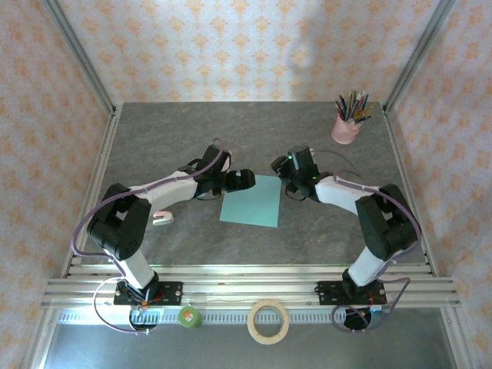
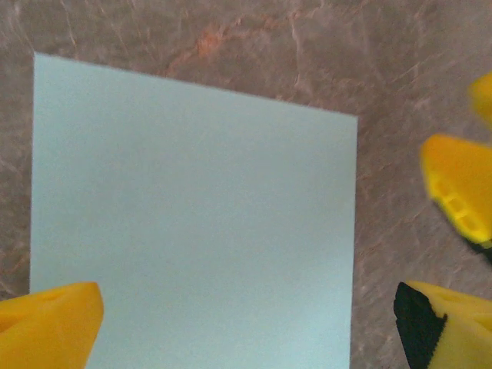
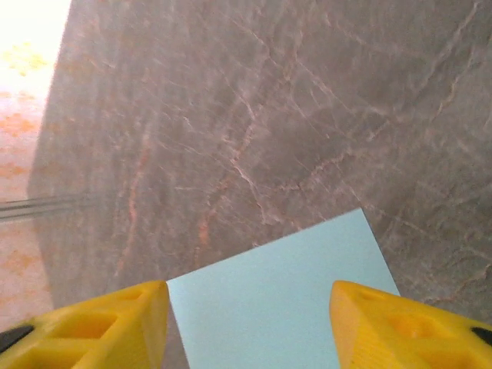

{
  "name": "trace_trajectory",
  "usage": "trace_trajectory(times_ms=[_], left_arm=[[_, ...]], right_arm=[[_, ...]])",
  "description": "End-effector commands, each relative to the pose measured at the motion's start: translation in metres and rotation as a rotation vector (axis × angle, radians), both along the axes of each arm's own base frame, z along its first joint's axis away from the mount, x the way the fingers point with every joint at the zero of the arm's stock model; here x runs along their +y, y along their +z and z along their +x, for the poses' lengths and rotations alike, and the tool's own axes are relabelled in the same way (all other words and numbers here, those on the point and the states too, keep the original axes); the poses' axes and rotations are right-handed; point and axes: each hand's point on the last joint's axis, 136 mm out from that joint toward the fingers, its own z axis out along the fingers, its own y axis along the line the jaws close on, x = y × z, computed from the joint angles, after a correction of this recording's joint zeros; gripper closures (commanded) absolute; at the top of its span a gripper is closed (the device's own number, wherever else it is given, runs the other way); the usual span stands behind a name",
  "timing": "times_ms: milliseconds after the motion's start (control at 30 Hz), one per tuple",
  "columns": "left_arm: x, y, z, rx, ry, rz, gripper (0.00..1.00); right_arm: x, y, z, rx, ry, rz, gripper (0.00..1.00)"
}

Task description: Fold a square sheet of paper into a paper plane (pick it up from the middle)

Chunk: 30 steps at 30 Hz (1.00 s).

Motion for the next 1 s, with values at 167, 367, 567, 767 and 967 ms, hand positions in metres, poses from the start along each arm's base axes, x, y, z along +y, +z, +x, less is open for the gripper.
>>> trace_trajectory(times_ms=[167,367,567,767,967], left_arm=[[-0.009,-0.034,-0.016,0.049,-0.019,0.361,0.02],[-0.028,-0.048,-0.012,0.038,-0.078,0.498,0.03],[-0.027,-0.059,-0.006,0.052,-0.112,0.581,0.08],[-0.029,-0.073,-0.012,0.088,-0.115,0.582,0.08],[-0.018,-0.092,-0.019,0.117,-0.1,0.639,0.1]], right_arm=[[-0.045,0.011,0.001,-0.09,-0.012,-0.109,0.18],[-0.079,0.011,0.004,-0.086,-0.082,-0.185,0.08],[-0.092,0.004,0.002,-0.067,-0.107,-0.18,0.08],[-0.087,-0.004,0.001,-0.047,-0.092,-0.154,0.08],[-0.084,-0.008,0.003,-0.038,-0.087,-0.138,0.08]])
